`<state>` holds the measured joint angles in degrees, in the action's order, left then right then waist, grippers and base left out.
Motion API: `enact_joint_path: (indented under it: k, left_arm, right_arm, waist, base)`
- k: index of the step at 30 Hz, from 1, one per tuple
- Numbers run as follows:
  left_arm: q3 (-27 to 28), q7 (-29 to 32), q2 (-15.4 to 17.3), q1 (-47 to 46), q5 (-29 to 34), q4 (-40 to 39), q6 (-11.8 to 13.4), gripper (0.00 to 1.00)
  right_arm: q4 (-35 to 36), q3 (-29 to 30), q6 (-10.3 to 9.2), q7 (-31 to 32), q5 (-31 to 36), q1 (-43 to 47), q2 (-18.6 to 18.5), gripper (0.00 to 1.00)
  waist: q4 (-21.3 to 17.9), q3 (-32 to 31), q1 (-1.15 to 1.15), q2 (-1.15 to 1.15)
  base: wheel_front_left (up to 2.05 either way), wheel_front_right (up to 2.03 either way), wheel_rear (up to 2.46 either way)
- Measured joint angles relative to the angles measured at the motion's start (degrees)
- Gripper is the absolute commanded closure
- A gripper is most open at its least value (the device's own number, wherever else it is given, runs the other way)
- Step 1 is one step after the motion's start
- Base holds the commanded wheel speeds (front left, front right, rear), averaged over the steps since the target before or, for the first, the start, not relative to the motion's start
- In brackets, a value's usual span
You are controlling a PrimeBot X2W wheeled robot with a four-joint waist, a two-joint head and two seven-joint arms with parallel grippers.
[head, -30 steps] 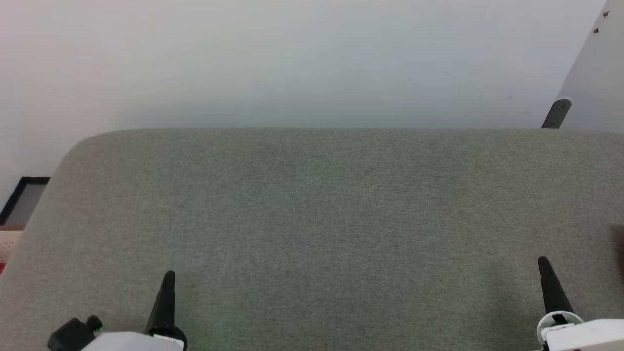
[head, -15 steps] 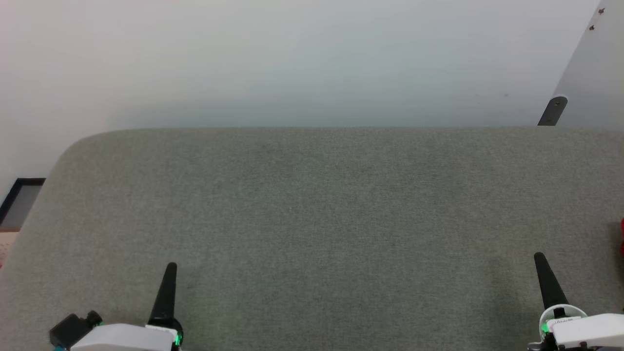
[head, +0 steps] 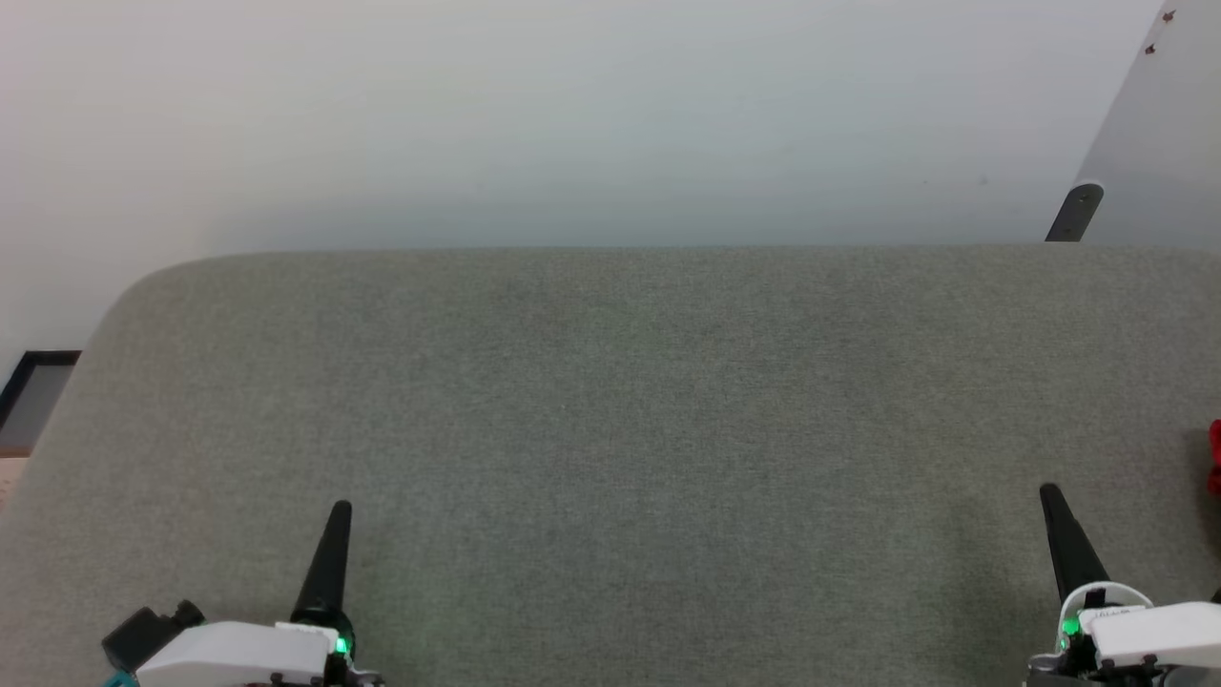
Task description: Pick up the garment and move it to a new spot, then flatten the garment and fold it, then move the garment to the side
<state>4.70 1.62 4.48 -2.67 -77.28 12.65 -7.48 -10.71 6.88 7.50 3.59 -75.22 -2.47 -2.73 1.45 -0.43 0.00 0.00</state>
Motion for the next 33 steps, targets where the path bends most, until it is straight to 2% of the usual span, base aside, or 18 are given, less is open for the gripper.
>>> enact_joint_path:
  k: [33]
  left_arm:
    - [1.29, 3.91, -1.12, -2.8, -12.4, 1.13, 0.0, 1.0]
  right_arm:
    - [-2.78, -0.19, -0.02, 2.47, -13.94, -2.86, -0.05, 1.0]
  waist:
    - [-1.16, 0.49, 0.0, 0.0]
  base:
    - [0.0, 0.0, 0.0]
